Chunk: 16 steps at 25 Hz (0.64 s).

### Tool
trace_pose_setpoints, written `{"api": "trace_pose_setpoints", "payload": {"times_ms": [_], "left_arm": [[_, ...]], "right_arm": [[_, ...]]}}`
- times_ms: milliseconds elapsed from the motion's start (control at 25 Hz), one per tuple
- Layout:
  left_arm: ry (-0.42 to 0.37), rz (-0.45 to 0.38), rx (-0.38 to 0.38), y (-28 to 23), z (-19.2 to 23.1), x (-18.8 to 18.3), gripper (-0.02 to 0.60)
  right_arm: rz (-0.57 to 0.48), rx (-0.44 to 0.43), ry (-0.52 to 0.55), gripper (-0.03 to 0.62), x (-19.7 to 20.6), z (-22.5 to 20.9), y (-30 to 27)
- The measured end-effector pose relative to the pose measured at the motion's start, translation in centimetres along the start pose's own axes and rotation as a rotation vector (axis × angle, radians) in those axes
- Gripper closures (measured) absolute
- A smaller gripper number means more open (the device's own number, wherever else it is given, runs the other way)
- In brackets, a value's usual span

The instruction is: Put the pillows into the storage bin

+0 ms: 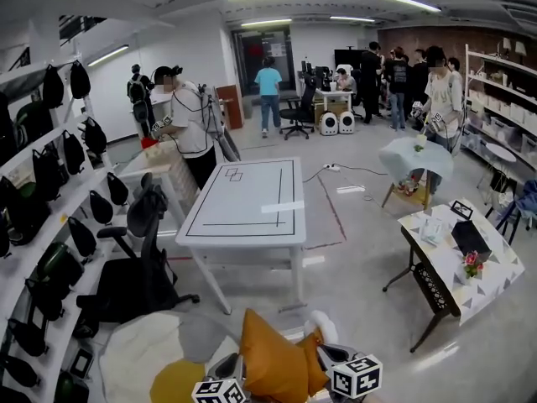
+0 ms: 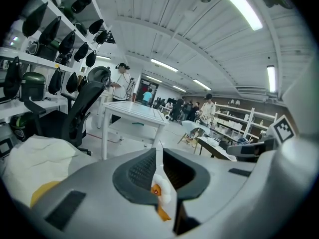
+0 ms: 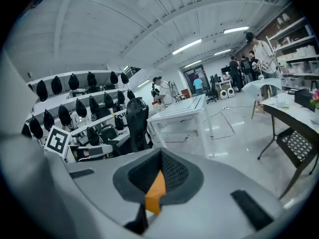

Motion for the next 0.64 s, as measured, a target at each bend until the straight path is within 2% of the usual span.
{"api": "trace_pose_setpoints", "payload": {"times_ms": [640], "left_arm": [[0.009, 0.008, -0.005, 0.9, 0.1, 0.5, 0.537]], "right_arm": [[0.056, -0.010, 0.008, 0.595, 1.7, 1.2, 0.3]]}}
Point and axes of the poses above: the fingertips, and each gripper's own axes: y backward along the fingers, z to its left, x out of its underside, the point moved 4 cm from there along y, backward along the fingers, and after that the axes turned 9 degrees about -z, right-handed, at the moved point
